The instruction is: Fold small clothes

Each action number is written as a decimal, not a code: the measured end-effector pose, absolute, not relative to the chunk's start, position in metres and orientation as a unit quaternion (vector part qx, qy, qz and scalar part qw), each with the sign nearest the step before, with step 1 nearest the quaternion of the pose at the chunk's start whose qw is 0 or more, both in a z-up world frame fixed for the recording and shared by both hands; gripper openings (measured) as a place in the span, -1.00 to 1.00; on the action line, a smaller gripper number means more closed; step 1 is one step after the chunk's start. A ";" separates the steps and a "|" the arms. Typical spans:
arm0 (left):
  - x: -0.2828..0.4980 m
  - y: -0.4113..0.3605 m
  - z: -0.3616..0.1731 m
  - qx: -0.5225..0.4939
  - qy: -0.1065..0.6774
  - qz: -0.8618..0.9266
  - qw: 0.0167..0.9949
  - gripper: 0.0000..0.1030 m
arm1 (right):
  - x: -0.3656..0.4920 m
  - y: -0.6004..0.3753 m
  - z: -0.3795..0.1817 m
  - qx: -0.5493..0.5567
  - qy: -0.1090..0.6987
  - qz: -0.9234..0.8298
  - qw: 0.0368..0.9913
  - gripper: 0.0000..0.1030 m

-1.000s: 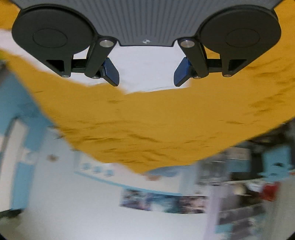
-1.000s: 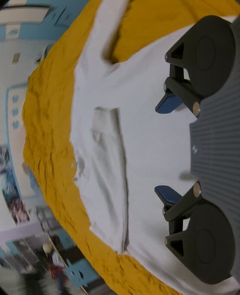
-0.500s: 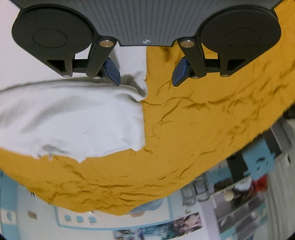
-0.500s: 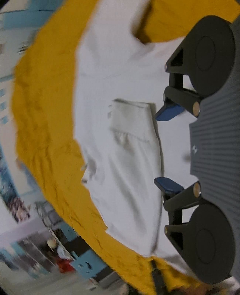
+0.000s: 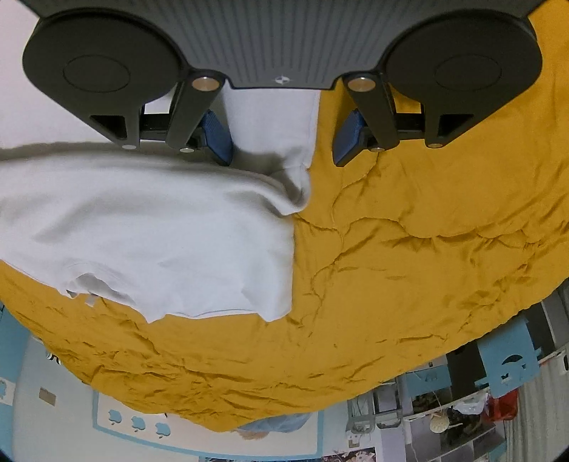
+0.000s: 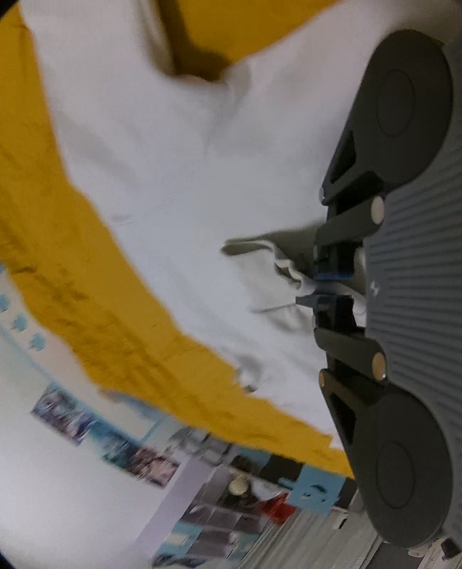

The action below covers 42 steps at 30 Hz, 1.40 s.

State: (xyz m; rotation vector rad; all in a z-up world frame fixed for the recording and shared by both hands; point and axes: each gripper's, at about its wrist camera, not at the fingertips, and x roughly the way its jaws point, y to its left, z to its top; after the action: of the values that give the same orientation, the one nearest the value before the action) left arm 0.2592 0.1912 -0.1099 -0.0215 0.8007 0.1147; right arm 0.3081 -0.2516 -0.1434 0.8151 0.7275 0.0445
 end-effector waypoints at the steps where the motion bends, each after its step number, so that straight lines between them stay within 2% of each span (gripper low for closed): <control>1: 0.259 0.191 -0.110 -0.010 0.390 0.057 0.919 0.48 | 0.303 -0.251 -0.139 0.386 0.335 0.022 0.859 -0.98; 4: 0.257 0.188 -0.111 0.004 0.389 0.057 0.919 0.50 | 0.299 -0.255 -0.133 0.368 0.330 0.015 0.869 -0.96; 5: 0.256 0.187 -0.112 0.011 0.388 0.056 0.920 0.50 | 0.300 -0.254 -0.132 0.348 0.343 0.017 0.872 -0.95; 6: 0.256 0.185 -0.113 0.018 0.388 0.056 0.920 0.50 | 0.304 -0.249 -0.135 0.324 0.366 0.016 0.872 -0.84; 8: 0.255 0.184 -0.113 0.026 0.387 0.056 0.920 0.50 | 0.306 -0.242 -0.139 0.291 0.394 0.011 0.872 -0.80; 10: 0.254 0.186 -0.111 0.026 0.389 0.051 0.919 0.50 | 0.302 -0.239 -0.133 0.262 0.392 0.016 0.882 -0.52; 13: 0.248 0.196 -0.101 0.003 0.382 0.007 0.924 0.50 | 0.299 -0.232 -0.117 0.226 0.388 0.009 0.894 -0.27; 17: 0.236 0.209 -0.084 -0.008 0.332 -0.038 0.943 0.52 | 0.290 -0.228 -0.097 0.169 0.364 -0.014 0.916 -0.26; 20: 0.239 0.214 -0.088 0.005 0.334 -0.009 0.942 0.49 | 0.271 -0.228 -0.081 0.135 0.333 -0.004 0.933 -0.28; 27: 0.252 0.202 -0.115 0.086 0.348 -0.004 0.934 0.41 | 0.297 -0.133 -0.045 0.076 0.326 0.152 0.930 -0.21; 32: 0.252 0.200 -0.122 0.101 0.342 -0.003 0.934 0.40 | 0.327 -0.065 -0.038 0.052 0.334 0.226 0.914 -0.14; 33: 0.253 0.198 -0.123 0.113 0.335 -0.005 0.935 0.40 | 0.338 -0.051 -0.038 0.042 0.341 0.238 0.908 -0.08; 35: 0.256 0.193 -0.126 0.139 0.333 -0.017 0.932 0.40 | 0.367 -0.023 -0.042 0.039 0.362 0.277 0.889 0.25; 36: 0.257 0.192 -0.128 0.149 0.333 -0.025 0.931 0.39 | 0.385 -0.010 -0.046 0.046 0.379 0.312 0.870 0.59; 41: 0.260 0.191 -0.133 0.151 0.338 -0.033 0.928 0.28 | 0.473 0.046 -0.063 0.037 0.450 0.328 0.830 0.59; 42: 0.260 0.188 -0.133 0.158 0.335 -0.034 0.928 0.20 | 0.493 0.057 -0.065 0.031 0.460 0.330 0.824 0.50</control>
State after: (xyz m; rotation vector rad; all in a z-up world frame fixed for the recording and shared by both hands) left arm 0.2601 0.1885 -0.1335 0.3234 0.6866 -0.0698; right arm 0.4932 0.0575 -0.0654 0.0662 0.9776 0.7015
